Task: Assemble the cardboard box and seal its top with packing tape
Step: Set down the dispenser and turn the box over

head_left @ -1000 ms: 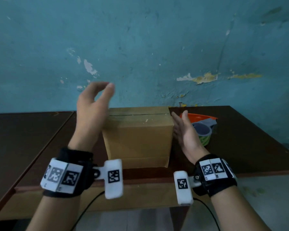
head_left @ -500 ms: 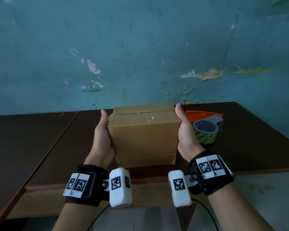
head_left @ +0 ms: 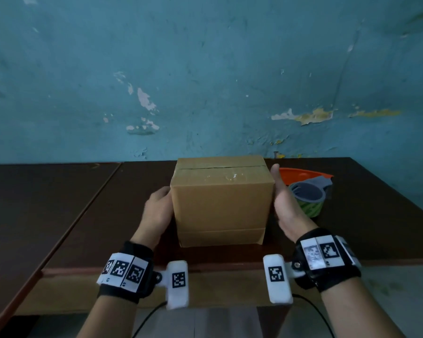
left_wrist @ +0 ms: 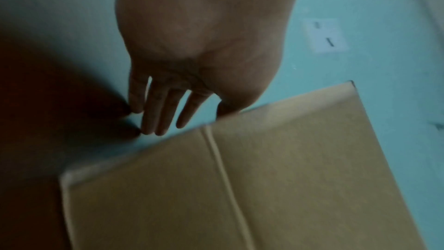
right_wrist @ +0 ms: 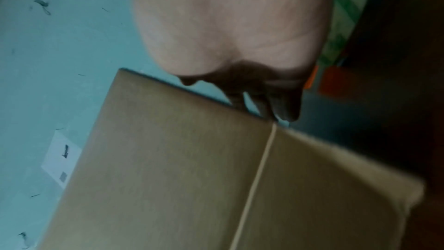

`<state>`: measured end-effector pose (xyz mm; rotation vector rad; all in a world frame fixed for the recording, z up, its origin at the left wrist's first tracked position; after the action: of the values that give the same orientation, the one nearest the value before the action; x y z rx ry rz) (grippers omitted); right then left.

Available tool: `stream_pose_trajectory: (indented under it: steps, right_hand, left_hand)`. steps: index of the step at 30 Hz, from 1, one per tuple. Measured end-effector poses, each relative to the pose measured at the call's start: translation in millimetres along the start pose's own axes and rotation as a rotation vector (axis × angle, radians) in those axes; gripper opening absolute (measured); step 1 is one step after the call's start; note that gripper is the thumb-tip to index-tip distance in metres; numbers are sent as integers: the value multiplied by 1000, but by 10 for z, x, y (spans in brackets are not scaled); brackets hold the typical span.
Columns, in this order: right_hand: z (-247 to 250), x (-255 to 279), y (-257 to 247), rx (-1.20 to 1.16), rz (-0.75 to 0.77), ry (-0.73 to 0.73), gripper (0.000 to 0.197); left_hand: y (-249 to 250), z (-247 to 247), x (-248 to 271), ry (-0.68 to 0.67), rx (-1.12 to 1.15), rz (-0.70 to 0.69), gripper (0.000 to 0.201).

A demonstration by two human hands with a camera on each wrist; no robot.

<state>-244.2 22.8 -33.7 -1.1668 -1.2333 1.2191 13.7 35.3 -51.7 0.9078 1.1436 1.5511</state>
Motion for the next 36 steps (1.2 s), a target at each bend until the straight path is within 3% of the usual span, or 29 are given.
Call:
stream_pose_trajectory:
  steps: [2, 4, 7, 9, 14, 17, 21, 25, 29, 33, 36]
  right_hand:
    - [172, -39, 12, 111, -42, 117, 51]
    - [290, -92, 16, 227, -83, 225, 59]
    - [354, -73, 24, 341, -183, 237, 61]
    - [332, -46, 50, 320, -251, 204, 60]
    - [221, -52, 60, 409, -217, 125, 36]
    - [172, -60, 90, 371, -201, 128, 37]
    - [125, -34, 60, 321, -185, 160, 27]
    - [107, 24, -72, 98, -60, 135, 37]
    - [118, 39, -165, -133, 27, 122, 45]
    - [105, 42, -208, -120, 148, 135, 44]
    - [60, 33, -189, -81, 232, 152, 45]
  left_hand:
    - [2, 195, -37, 123, -337, -35, 36]
    - [7, 311, -25, 180, -428, 34, 55]
    - [-27, 258, 7, 20, -292, 206, 84]
    - [-49, 164, 12, -61, -204, 264, 90]
    - [-54, 88, -54, -43, -147, 280, 68]
    - [-48, 36, -76, -55, -123, 281, 52]
    - [-14, -24, -78, -42, -52, 153, 49]
    - [75, -33, -21, 17, 62, -9, 38]
    - [221, -53, 40, -52, 172, -55, 57]
    - [313, -153, 134, -189, 210, -145, 37]
    - [292, -235, 162, -188, 211, -188, 30]
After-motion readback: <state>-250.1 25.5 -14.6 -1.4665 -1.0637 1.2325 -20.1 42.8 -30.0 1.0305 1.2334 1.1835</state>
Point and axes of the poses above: each hand's wrist, its own x-axis away from the middle knuckle, its own z-axis out of the back of the hand, y = z × x, the point moved 3 cm from there along -x, towards the middle knuckle
